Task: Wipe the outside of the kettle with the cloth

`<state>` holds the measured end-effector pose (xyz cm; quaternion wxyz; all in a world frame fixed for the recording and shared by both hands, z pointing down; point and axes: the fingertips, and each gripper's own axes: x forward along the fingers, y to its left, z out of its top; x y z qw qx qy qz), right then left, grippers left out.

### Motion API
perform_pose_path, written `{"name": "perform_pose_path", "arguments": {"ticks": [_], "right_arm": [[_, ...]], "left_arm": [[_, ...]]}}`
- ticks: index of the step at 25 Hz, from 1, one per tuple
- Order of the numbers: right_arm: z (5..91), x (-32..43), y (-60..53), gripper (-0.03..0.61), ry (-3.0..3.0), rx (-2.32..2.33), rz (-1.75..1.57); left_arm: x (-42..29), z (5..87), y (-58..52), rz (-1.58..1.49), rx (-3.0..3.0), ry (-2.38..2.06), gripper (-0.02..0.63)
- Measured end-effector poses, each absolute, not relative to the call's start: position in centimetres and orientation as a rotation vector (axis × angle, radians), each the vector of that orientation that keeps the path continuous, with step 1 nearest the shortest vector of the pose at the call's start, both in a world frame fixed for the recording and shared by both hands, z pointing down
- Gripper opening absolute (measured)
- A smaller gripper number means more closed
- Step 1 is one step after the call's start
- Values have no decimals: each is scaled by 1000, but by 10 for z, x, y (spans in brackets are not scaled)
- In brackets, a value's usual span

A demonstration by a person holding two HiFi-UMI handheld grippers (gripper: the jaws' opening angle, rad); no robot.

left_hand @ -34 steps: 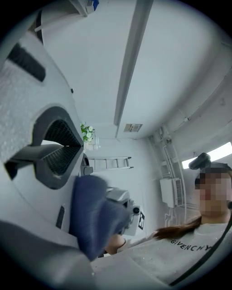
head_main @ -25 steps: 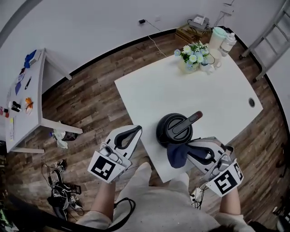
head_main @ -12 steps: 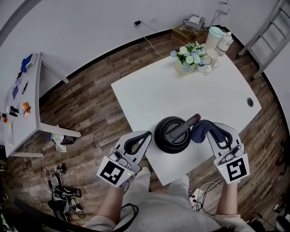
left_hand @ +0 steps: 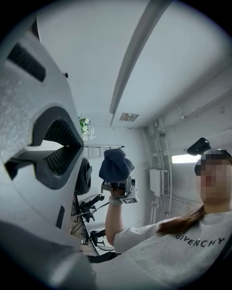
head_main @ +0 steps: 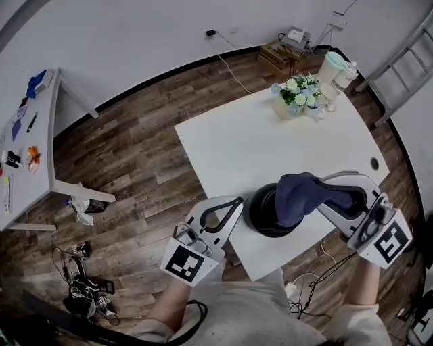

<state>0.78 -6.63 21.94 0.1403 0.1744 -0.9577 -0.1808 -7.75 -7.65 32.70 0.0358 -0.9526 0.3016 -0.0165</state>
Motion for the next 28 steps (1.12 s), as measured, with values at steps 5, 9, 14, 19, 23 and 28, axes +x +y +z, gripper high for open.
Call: {"name": "perform_pose_path", "arguments": {"ticks": [5, 9, 14, 19, 23, 28], "right_arm": [[265, -65, -78, 64, -2583, -24, -569], [317, -70, -95, 64, -2367, -180, -494], [318, -34, -105, 64, -2349, -146, -397], [314, 9, -106, 64, -2352, -50, -334], [307, 34, -99, 64, -2348, 64, -296], [273, 59, -100, 64, -2397, 374, -369]], "left_arm": [[-101, 346, -80, -173, -2894, 960, 3], [-122, 363, -80, -100, -2950, 1295, 3], [-115, 377, -66, -113, -2977, 1414, 3], [-99, 362, -69, -28, -2967, 1419, 3], [-88, 351, -74, -41, -2978, 1339, 3], [-79, 338, -79, -27, -3001, 1237, 5]]}}
